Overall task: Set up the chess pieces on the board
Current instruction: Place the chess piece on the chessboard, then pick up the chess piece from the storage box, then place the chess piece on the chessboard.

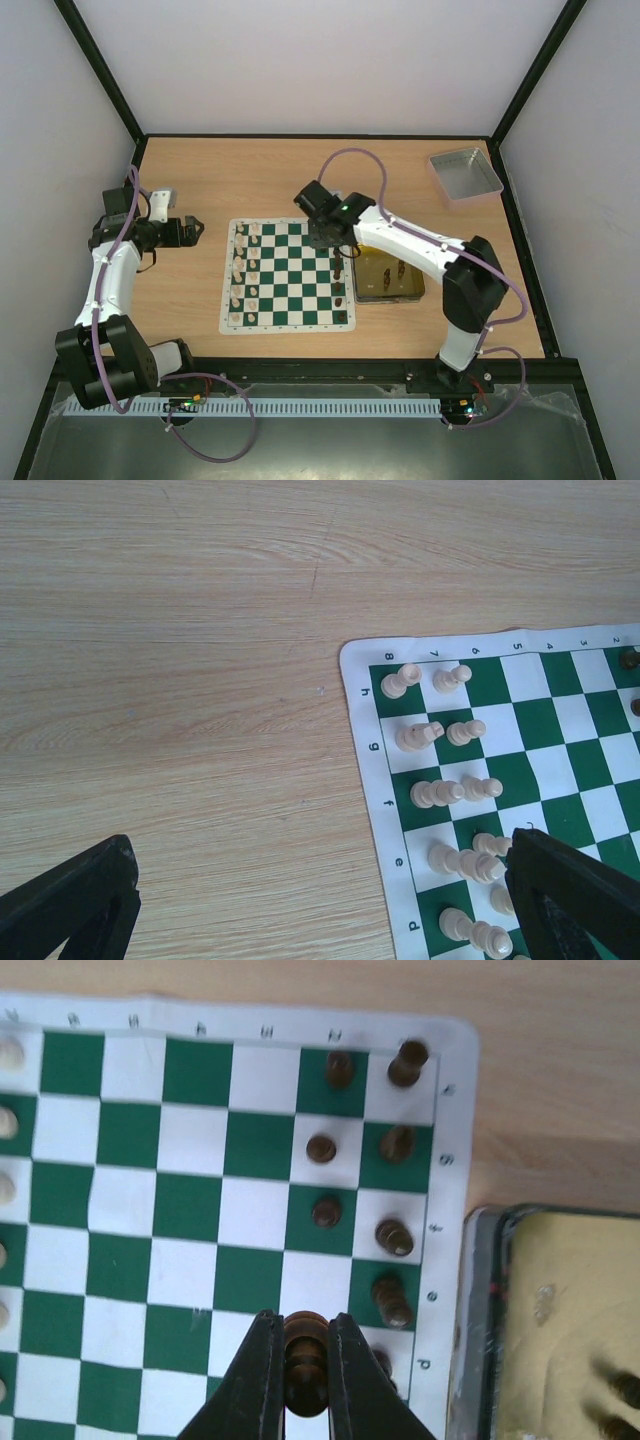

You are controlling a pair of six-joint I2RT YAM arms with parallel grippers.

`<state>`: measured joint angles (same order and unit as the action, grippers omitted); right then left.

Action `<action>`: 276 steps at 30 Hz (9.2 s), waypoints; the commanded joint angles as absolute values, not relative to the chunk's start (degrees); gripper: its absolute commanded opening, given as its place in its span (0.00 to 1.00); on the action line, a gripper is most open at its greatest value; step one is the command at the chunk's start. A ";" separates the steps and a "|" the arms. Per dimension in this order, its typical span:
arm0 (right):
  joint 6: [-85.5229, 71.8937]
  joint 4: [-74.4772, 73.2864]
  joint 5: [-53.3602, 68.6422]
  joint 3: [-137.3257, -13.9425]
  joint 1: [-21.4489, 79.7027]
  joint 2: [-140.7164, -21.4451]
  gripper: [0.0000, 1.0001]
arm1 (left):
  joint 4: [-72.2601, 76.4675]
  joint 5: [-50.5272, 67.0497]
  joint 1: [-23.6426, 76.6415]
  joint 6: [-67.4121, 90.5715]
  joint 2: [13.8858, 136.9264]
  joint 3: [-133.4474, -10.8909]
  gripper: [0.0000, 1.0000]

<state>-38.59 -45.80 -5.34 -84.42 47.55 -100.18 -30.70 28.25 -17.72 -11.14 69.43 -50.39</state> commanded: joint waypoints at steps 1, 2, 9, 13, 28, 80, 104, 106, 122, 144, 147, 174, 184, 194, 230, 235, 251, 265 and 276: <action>-39.37 -48.90 -5.47 -85.28 49.74 -103.06 0.02 | -31.46 29.43 -18.17 -11.65 68.91 -50.54 0.99; -39.29 -48.68 -5.19 -84.93 50.01 -103.52 0.02 | -31.51 29.44 -18.22 -11.67 68.91 -50.54 0.99; -38.77 -45.42 -3.09 -81.36 50.26 -106.17 0.02 | -31.48 29.48 -18.28 -11.71 69.06 -50.49 0.99; -38.38 -43.44 -1.84 -79.98 50.22 -107.88 0.02 | -31.55 29.33 -18.28 -11.70 69.13 -50.53 0.99; -37.53 -41.21 -1.86 -79.71 50.24 -112.34 0.02 | -31.46 29.35 -18.24 -11.69 69.43 -50.54 0.99; -38.10 -39.10 -2.30 -79.80 48.25 -113.07 0.24 | -31.38 29.35 -18.28 -11.79 69.61 -50.45 0.99; -37.95 -48.56 -7.90 -78.87 45.09 -96.09 0.25 | -31.37 29.06 -18.27 -11.72 69.78 -50.36 0.99; -38.07 -47.32 -7.43 -73.06 42.46 -92.40 0.25 | -31.35 29.01 -18.28 -11.69 69.87 -50.36 0.99; -37.19 -35.44 -0.53 -52.33 30.40 -85.02 0.34 | -31.38 28.56 -18.23 -11.70 70.37 -50.19 0.99; -37.92 -30.58 0.90 -47.61 30.03 -87.41 0.29 | -31.31 28.69 -18.26 -11.69 70.57 -50.10 0.99; -37.82 -30.66 0.22 -47.49 30.00 -87.21 0.28 | -31.38 28.74 -18.24 -11.78 70.62 -50.09 0.99; -38.25 -30.58 0.66 -44.28 29.43 -85.49 0.12 | -31.61 29.34 -18.28 -11.89 71.26 -50.27 0.99; -37.33 -33.22 -1.24 -48.48 29.43 -85.73 0.08 | -31.64 29.50 -18.21 -11.88 71.19 -50.27 0.99; -37.23 -40.87 -1.69 -59.27 30.87 -83.29 0.05 | -31.72 29.85 -18.19 -11.87 71.38 -50.36 0.99; -43.18 -35.14 -0.24 -70.04 52.42 -105.89 0.04 | -31.80 29.83 -18.20 -11.87 71.10 -50.36 0.99; -43.00 -34.83 -0.09 -70.13 52.43 -106.93 0.05 | -31.82 29.85 -18.18 -11.87 71.19 -50.37 0.99; -42.88 -34.36 0.00 -70.34 52.39 -108.45 0.09 | -31.81 29.88 -18.24 -11.96 71.10 -50.38 0.99; -42.89 -35.34 -0.39 -71.62 52.39 -108.13 0.20 | -31.80 29.88 -18.23 -11.99 71.19 -50.43 0.99; -43.14 -35.71 0.00 -72.48 52.40 -107.29 0.23 | -31.80 29.85 -18.15 -11.95 71.15 -50.45 0.99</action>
<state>-42.72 -34.37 0.80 -70.70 52.14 -108.03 -31.00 28.73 -17.98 -11.40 70.91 -50.39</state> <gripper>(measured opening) 0.231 0.993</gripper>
